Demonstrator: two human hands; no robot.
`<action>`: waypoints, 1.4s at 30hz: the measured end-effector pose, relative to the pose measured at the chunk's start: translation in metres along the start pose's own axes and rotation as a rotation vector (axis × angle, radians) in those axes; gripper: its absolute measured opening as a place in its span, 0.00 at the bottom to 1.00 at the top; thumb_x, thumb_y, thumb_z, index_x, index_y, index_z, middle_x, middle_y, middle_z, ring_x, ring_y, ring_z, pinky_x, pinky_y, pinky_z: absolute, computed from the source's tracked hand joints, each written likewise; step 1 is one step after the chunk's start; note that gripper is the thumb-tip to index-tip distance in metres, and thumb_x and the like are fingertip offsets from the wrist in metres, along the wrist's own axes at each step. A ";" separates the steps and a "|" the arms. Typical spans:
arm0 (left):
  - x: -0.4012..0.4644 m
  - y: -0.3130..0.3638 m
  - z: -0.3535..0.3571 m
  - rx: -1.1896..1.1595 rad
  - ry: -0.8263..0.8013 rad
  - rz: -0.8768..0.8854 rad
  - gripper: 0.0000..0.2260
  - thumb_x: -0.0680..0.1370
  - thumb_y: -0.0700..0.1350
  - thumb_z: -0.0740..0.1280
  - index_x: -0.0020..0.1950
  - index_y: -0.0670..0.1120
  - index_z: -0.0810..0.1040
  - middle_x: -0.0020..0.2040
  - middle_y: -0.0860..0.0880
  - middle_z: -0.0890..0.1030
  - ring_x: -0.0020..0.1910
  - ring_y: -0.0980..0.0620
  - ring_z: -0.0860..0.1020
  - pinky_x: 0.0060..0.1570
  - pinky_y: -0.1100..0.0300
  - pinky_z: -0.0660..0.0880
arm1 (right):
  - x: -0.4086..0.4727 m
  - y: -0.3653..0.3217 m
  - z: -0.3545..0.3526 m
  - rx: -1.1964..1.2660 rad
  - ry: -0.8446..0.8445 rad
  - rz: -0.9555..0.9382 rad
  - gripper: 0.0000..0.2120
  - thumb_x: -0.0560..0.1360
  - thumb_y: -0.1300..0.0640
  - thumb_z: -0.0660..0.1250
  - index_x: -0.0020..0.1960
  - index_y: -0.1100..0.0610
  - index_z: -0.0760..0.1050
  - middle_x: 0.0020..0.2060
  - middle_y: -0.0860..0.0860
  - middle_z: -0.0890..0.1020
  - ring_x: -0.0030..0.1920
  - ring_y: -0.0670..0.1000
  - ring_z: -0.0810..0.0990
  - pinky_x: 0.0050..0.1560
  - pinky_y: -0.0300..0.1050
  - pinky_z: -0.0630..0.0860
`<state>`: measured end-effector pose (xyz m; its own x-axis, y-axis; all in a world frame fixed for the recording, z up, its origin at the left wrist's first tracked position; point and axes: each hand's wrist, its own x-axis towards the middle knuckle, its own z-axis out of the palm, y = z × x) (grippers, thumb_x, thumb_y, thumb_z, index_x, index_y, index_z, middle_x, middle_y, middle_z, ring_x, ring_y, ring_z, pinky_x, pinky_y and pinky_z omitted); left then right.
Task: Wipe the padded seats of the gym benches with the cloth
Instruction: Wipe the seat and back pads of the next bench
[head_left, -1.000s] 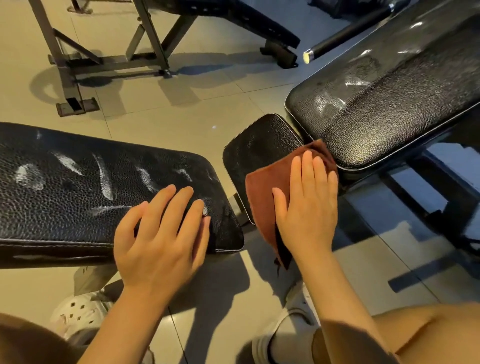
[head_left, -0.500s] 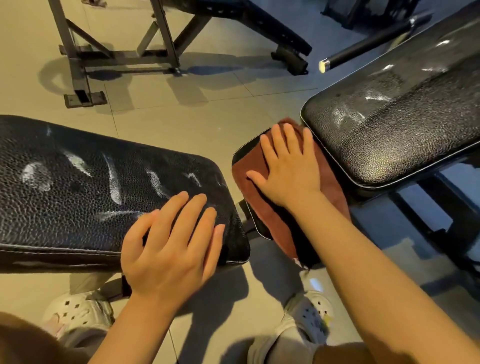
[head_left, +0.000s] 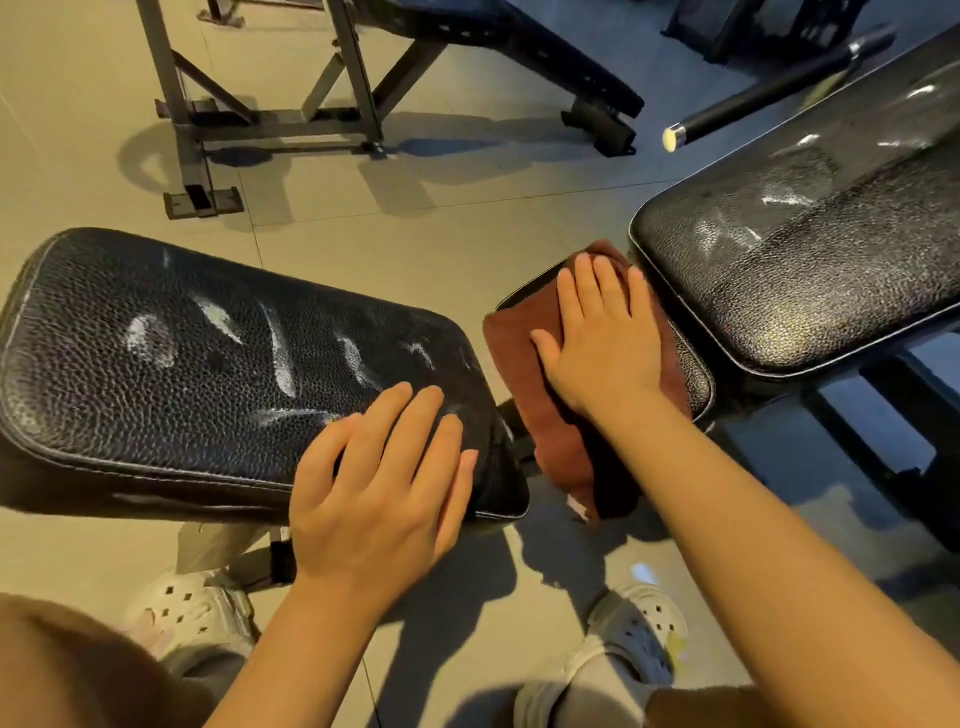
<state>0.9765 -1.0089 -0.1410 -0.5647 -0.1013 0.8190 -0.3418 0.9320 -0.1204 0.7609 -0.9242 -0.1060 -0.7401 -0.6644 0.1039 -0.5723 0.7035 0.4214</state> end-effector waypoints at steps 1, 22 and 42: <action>-0.001 -0.001 -0.001 0.000 0.005 0.010 0.12 0.79 0.51 0.65 0.52 0.46 0.84 0.57 0.46 0.83 0.60 0.47 0.76 0.54 0.52 0.68 | 0.003 0.001 -0.001 0.002 -0.009 0.014 0.33 0.82 0.40 0.44 0.80 0.59 0.43 0.79 0.57 0.46 0.79 0.56 0.43 0.75 0.58 0.35; -0.022 -0.003 -0.006 0.033 -0.080 -0.003 0.14 0.79 0.52 0.63 0.57 0.47 0.83 0.61 0.47 0.81 0.65 0.48 0.72 0.69 0.49 0.55 | 0.030 -0.012 0.000 -0.040 -0.016 -0.015 0.32 0.82 0.40 0.42 0.80 0.55 0.46 0.79 0.58 0.48 0.78 0.61 0.44 0.76 0.62 0.38; -0.022 0.006 0.004 -0.015 0.019 -0.102 0.12 0.78 0.50 0.65 0.58 0.48 0.81 0.60 0.46 0.82 0.66 0.46 0.72 0.65 0.49 0.58 | -0.092 -0.002 0.029 0.074 0.213 -0.011 0.31 0.80 0.43 0.55 0.77 0.60 0.61 0.76 0.60 0.62 0.76 0.62 0.58 0.76 0.61 0.48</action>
<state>0.9839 -1.0025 -0.1615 -0.5135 -0.1892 0.8370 -0.3849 0.9226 -0.0276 0.8199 -0.8567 -0.1423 -0.6466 -0.7050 0.2912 -0.6101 0.7072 0.3573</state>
